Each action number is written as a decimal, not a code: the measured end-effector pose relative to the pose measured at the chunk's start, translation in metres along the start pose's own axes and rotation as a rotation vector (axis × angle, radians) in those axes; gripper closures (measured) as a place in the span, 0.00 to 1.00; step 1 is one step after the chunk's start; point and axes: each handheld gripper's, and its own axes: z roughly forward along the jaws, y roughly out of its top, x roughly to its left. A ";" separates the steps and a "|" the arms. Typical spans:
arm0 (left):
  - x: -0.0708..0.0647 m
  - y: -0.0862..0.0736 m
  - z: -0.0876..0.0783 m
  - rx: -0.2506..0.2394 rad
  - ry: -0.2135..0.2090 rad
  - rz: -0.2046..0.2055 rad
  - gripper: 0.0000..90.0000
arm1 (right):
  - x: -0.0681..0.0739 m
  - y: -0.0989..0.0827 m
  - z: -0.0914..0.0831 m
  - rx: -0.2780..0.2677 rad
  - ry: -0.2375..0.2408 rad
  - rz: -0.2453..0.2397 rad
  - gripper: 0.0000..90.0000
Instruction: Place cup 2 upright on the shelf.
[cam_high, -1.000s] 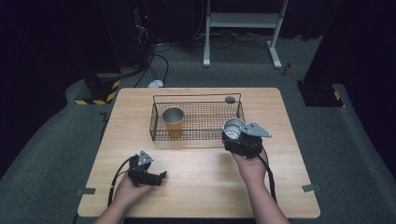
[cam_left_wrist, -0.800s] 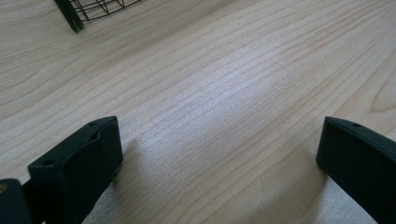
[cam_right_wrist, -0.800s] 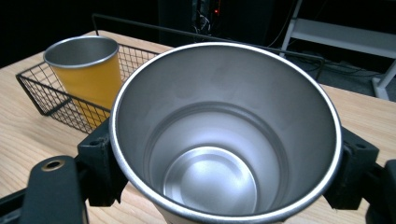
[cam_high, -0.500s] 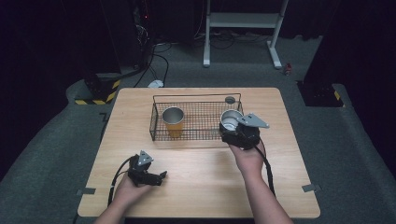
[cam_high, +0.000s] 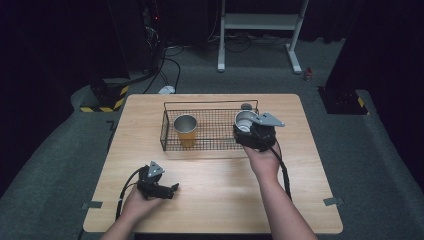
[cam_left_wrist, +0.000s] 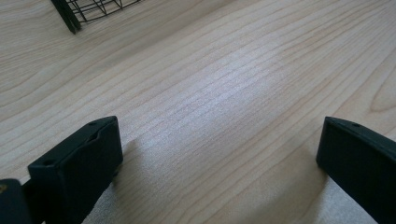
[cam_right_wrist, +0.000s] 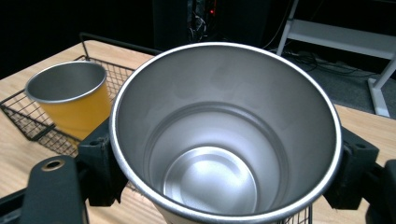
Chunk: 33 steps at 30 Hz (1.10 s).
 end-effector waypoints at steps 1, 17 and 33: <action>0.000 0.000 0.000 -0.001 0.002 0.001 0.01 | -0.002 0.001 0.002 0.002 0.000 0.008 0.21; 0.000 0.000 0.000 0.000 0.002 0.001 0.01 | -0.003 0.022 0.043 0.063 -0.032 0.010 0.21; 0.000 0.000 0.000 -0.001 -0.003 0.002 0.01 | -0.003 0.006 0.095 0.193 -0.061 0.020 0.21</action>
